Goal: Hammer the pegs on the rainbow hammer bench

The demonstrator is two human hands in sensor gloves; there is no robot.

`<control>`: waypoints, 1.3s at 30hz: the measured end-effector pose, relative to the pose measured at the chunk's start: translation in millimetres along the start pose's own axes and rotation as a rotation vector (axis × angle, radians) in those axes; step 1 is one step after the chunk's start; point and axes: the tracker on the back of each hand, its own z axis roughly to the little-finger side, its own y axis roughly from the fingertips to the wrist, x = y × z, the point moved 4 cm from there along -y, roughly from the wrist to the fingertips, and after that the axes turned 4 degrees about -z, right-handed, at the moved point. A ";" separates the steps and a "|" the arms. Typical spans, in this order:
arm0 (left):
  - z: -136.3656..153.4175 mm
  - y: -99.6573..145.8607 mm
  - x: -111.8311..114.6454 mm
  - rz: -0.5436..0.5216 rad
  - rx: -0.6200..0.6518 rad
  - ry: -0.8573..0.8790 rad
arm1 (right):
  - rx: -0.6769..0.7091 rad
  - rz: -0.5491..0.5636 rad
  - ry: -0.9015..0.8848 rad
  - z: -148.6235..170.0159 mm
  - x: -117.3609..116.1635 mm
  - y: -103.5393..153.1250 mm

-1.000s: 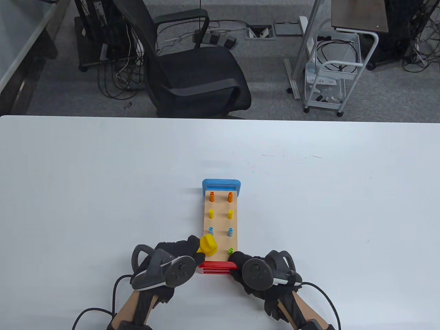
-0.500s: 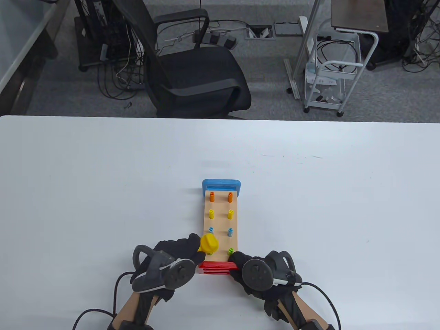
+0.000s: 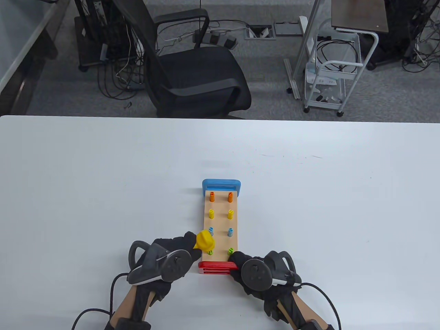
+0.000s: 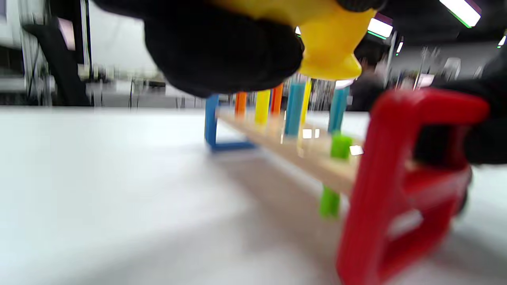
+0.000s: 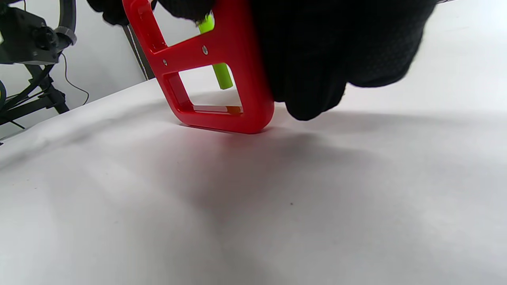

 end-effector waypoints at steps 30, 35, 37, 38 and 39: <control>-12.4 -5.9 1.6 0.008 0.082 -0.016 | -0.013 -0.003 -0.001 0.3 -0.4 -0.1; -10.3 -4.7 30.0 0.152 0.099 -0.076 | -0.024 -0.003 0.004 -0.5 -0.7 0.1; -11.3 -6.6 30.6 0.282 0.082 -0.125 | -0.027 -0.005 0.006 -0.4 -0.8 0.3; -10.3 -5.7 25.4 0.209 0.071 -0.132 | -0.028 -0.004 0.005 -0.4 -0.7 0.5; -11.2 -5.4 17.8 0.075 0.092 -0.094 | -0.029 -0.004 0.007 -0.4 -0.7 0.5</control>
